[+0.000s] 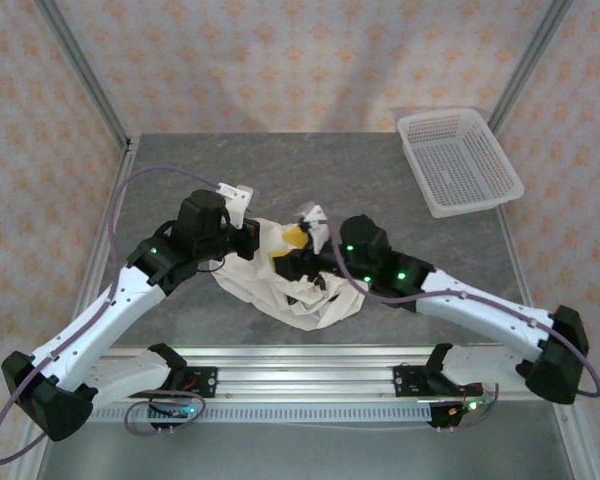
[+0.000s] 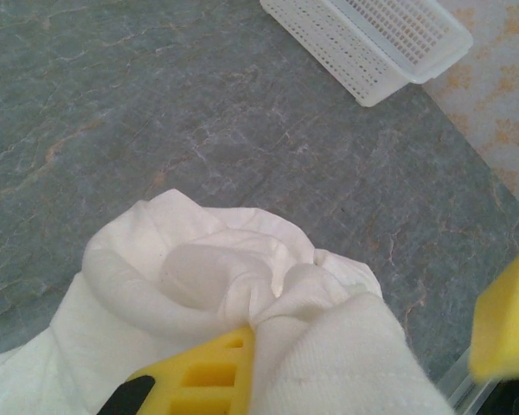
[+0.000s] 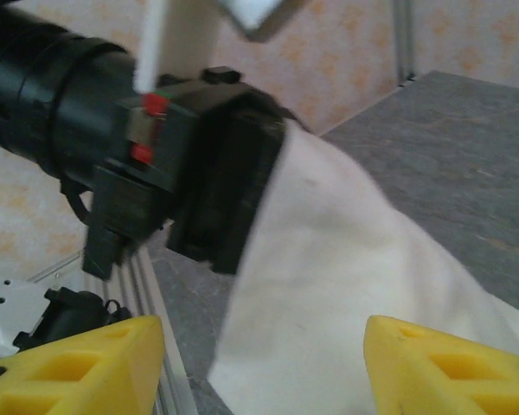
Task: Fold the inside-out t-shirt
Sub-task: Turn the T-shirt inside out at the center of the table.
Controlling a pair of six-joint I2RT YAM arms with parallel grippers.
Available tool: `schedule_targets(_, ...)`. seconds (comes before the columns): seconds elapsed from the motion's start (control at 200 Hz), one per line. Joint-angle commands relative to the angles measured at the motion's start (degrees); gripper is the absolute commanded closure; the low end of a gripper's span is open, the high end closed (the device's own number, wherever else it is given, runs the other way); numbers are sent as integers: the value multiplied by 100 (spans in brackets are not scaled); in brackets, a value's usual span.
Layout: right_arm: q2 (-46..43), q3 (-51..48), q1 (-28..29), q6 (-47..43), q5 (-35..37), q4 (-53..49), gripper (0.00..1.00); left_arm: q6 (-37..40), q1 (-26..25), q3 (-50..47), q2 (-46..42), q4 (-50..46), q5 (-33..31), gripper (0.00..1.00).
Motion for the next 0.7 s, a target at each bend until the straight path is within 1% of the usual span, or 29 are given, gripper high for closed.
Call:
schedule_targets(0.0,490,194,283,-329,415,159,38,-176,15,216,-15,-130,-159,100)
schedule_targets(0.08,733,197,401,-125,1145,265,38,-335,15,247,-41,-152,-321,100)
schedule_targets(0.145,905,161,566,-68,2116,282,37,-419,15,273,-51,-165,-369,100)
schedule_targets(0.245,1019,107,680,-99,2853,233,35,-465,17,312,-33,-200,-341,100)
schedule_targets(0.33,975,141,681,-56,2885,122,33,-440,15,320,-20,-273,-405,100)
schedule_targets(0.365,917,142,686,-38,2764,133,29,-435,16,327,-15,-305,-466,100)
schedule_targets(0.41,838,147,687,-48,2538,173,27,-430,21,328,-9,-347,-553,100)
schedule_targets(0.415,829,149,688,-47,2514,180,25,-430,18,332,-8,-348,-557,100)
schedule_targets(0.42,820,150,692,-47,2493,188,20,-430,17,330,-7,-349,-569,100)
schedule_targets(0.425,815,146,690,-42,2469,192,17,-430,16,333,-7,-354,-574,100)
schedule_targets(0.445,797,165,691,-24,2385,211,13,-443,17,339,2,-356,-591,100)
schedule_targets(0.495,808,230,710,52,2314,245,11,-454,22,336,19,-344,-592,100)
schedule_targets(0.565,957,344,796,142,2442,306,11,-499,17,340,50,-294,-580,100)
schedule_targets(0.631,1145,434,913,79,2680,382,10,-531,15,344,81,-284,-603,100)
schedule_targets(0.696,1292,502,951,154,3095,382,11,-531,18,378,112,-321,-637,100)
